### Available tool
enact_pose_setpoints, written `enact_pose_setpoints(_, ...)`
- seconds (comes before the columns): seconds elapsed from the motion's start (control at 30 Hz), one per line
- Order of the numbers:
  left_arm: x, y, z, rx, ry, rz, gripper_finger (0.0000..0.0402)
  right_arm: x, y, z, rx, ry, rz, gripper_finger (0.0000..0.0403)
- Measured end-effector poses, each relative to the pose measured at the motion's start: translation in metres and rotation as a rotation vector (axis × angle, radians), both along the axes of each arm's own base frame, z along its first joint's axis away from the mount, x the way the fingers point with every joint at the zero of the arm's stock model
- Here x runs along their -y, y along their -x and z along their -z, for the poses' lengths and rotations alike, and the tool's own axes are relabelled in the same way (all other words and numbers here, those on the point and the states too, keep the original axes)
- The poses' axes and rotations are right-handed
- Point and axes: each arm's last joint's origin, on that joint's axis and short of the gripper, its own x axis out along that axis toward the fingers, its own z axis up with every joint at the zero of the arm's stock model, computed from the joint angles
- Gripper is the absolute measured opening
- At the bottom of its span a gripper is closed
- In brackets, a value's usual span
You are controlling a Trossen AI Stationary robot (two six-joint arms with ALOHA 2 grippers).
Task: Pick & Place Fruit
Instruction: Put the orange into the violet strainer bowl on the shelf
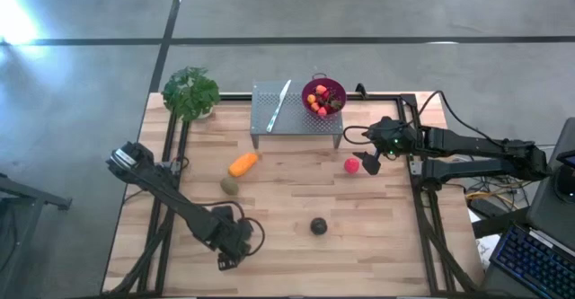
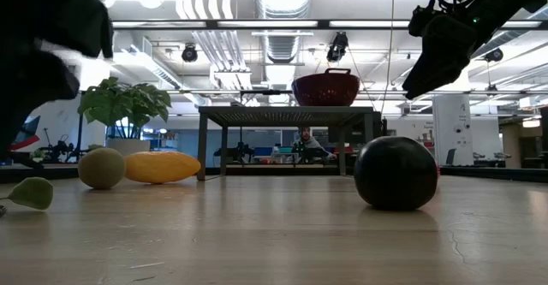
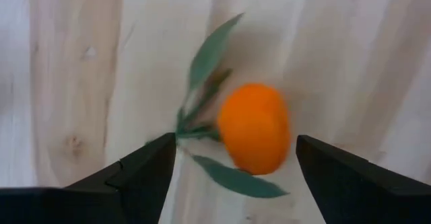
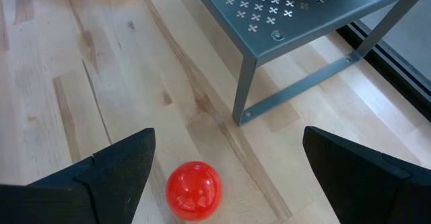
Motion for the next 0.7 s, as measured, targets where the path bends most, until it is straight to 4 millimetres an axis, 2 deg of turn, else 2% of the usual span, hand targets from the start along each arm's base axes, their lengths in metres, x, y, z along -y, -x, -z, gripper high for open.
enact_pose_setpoints(0.27,-0.008,0.004,0.015,-0.012,-0.009,-0.036,0.0309,0.000,0.000,0.000,0.000,0.000,0.000,0.0373)
enact_pose_setpoints(0.57,-0.013,0.000,0.017,0.016,-0.033,-0.030,0.0309,0.000,0.000,0.000,0.001,-0.002,0.004,0.0373)
enact_pose_setpoints(0.7,-0.014,0.000,0.017,0.017,-0.034,-0.030,0.0296,0.000,0.000,0.000,0.000,0.002,0.010,0.0373)
